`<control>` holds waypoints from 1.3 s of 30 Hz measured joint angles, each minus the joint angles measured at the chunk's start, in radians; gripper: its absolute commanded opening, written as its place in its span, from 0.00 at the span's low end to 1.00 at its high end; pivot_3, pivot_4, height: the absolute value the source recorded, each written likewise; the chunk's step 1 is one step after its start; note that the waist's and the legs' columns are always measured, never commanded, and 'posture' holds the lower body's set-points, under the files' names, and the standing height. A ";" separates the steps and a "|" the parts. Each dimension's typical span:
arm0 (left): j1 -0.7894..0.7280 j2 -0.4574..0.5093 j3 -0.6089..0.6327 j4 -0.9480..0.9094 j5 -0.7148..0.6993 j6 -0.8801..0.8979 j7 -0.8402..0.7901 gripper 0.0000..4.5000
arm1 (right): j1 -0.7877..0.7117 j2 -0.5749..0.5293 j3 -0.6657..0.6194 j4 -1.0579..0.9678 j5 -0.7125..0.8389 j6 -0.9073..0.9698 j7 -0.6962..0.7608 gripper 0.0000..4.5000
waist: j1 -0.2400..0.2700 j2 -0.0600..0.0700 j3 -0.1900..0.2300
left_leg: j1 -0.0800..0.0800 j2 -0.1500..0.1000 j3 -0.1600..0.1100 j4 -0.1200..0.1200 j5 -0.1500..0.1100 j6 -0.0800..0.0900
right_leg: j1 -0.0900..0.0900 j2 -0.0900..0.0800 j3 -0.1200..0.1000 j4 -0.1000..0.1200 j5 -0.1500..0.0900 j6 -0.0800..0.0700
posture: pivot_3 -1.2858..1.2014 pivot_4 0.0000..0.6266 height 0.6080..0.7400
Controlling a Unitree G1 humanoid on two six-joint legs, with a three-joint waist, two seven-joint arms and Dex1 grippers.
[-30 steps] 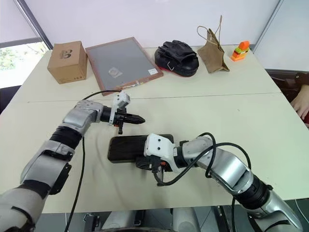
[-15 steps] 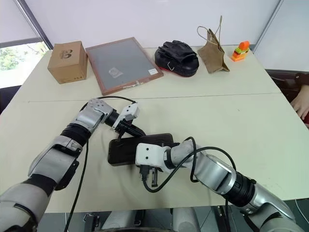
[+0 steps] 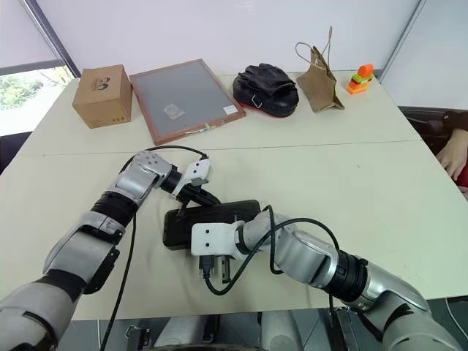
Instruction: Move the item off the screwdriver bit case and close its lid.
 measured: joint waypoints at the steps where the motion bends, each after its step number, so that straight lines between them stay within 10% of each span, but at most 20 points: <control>1: 0.004 0.004 -0.002 -0.015 0.000 0.010 0.001 0.00 | -0.012 0.000 0.016 0.000 -0.013 -0.005 0.000 0.01 | -0.001 0.000 0.000 | 0.000 0.000 0.000 0.000 0.000 0.000 | 0.000 0.000 0.000 0.000 0.000 0.000 | 0.52 0.24 1.00; 24: -0.034 -0.069 0.001 0.101 0.028 -0.087 0.019 0.00 | -0.114 -0.165 0.134 -0.046 -0.098 -0.174 0.040 0.01 | 0.031 0.000 -0.001 | 0.002 -0.002 0.000 0.002 -0.002 0.003 | 0.007 -0.003 -0.001 -0.005 0.001 0.002 | 0.52 0.24 1.00; 39: 0.031 0.056 -0.086 -0.143 -0.052 0.120 0.062 0.00 | -0.132 -0.146 0.192 -0.017 -0.211 -0.283 0.042 0.01 | 0.002 0.000 -0.001 | 0.003 0.000 0.000 0.001 -0.002 0.003 | 0.006 0.000 -0.001 -0.003 0.001 0.002 | 0.52 0.24 1.00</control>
